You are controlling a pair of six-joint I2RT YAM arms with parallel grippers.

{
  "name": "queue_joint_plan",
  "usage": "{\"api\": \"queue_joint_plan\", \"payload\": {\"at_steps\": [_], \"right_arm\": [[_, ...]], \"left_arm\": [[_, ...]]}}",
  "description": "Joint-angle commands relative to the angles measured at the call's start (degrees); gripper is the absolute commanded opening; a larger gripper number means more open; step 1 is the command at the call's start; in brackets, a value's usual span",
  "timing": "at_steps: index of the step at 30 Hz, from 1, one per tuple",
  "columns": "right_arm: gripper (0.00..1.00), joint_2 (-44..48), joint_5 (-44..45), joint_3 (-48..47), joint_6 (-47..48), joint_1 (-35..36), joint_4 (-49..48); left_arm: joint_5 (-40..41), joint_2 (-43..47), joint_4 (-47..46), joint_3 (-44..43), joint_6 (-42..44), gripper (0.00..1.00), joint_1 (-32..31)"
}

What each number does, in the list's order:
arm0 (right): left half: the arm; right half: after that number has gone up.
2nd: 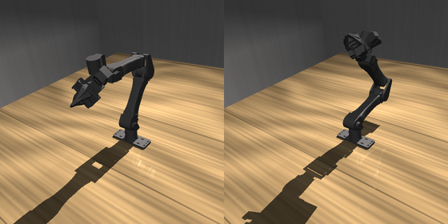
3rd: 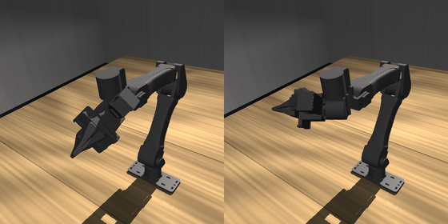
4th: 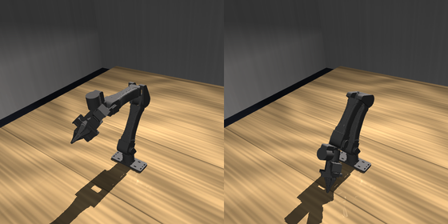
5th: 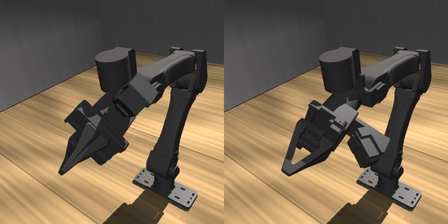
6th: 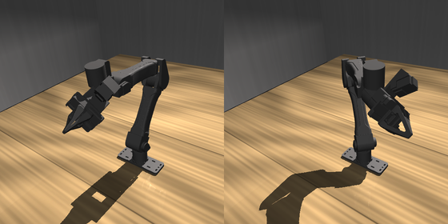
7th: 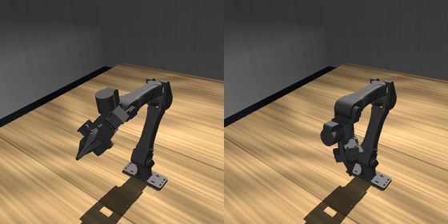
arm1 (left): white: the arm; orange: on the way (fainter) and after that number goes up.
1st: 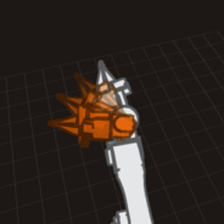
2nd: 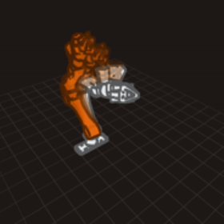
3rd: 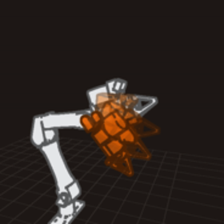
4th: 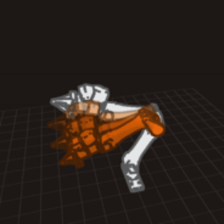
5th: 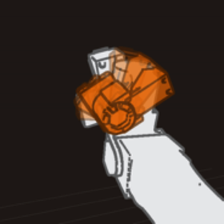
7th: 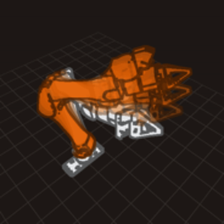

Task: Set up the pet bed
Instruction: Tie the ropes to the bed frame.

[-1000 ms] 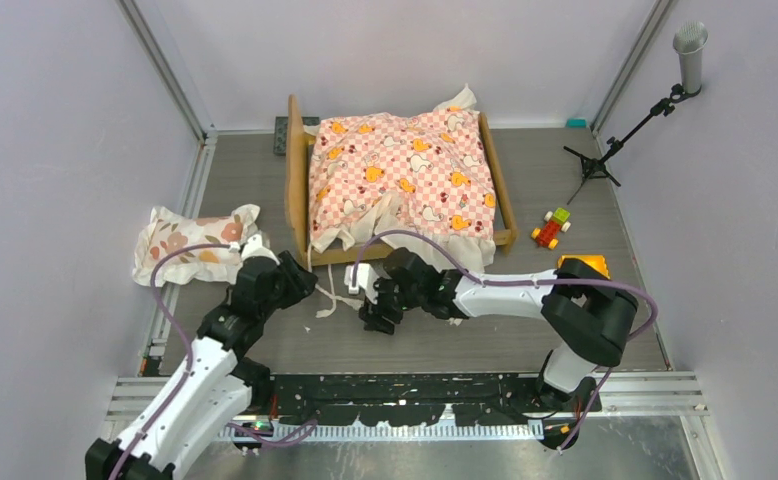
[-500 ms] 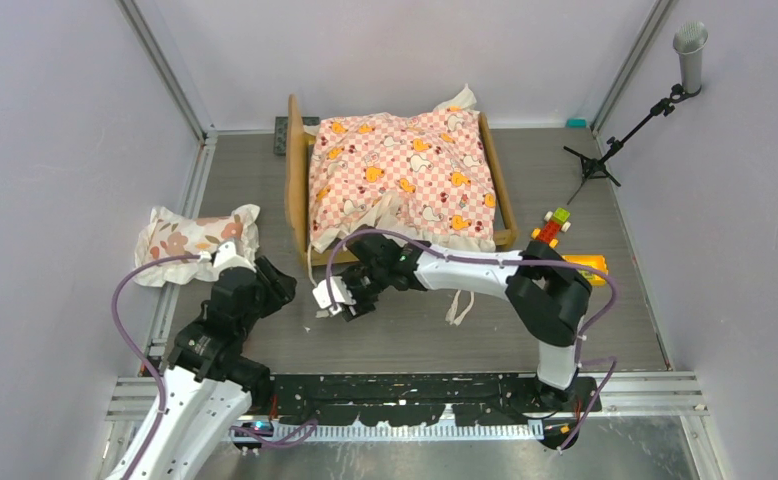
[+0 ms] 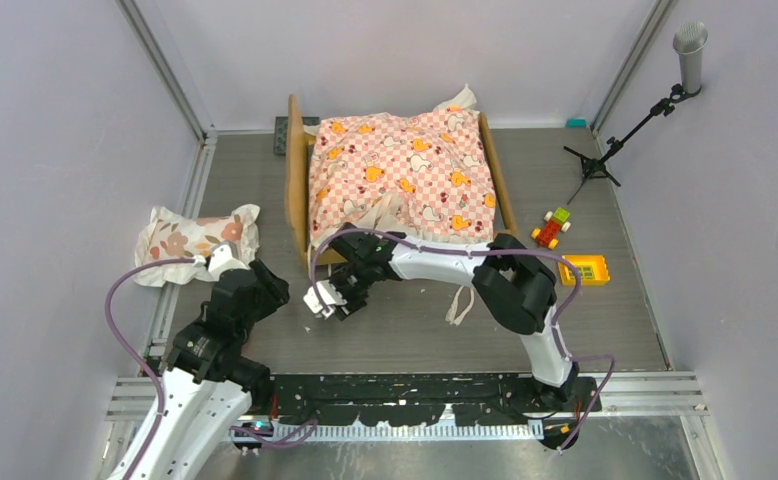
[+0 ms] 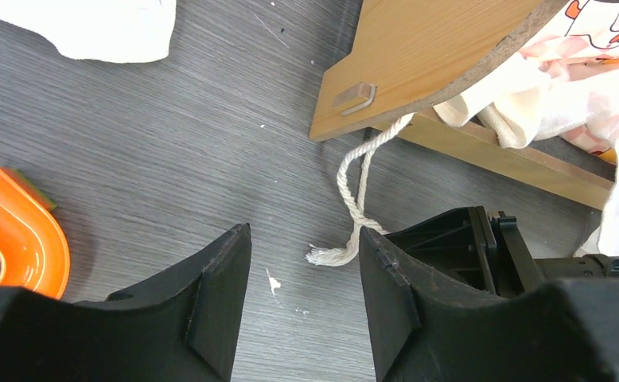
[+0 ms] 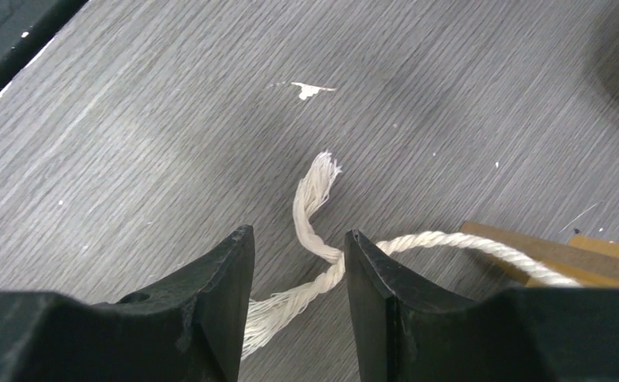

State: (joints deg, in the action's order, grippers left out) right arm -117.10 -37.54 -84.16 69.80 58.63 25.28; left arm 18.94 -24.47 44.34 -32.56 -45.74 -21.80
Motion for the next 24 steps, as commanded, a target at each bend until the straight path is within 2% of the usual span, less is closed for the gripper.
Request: {"api": "queue_joint_plan", "payload": {"at_steps": [1,24], "right_arm": [[0.49,-2.34,-2.05,-4.92,2.77,-0.15,4.72],[0.45,-12.16,-2.54,-17.77,3.33,-0.68,17.08]], "left_arm": [[1.55,-0.34,-0.48,-1.79,0.82,0.54,-0.09],[3.2,1.3,0.29,-1.53,1.09,0.54,-0.08]]}}
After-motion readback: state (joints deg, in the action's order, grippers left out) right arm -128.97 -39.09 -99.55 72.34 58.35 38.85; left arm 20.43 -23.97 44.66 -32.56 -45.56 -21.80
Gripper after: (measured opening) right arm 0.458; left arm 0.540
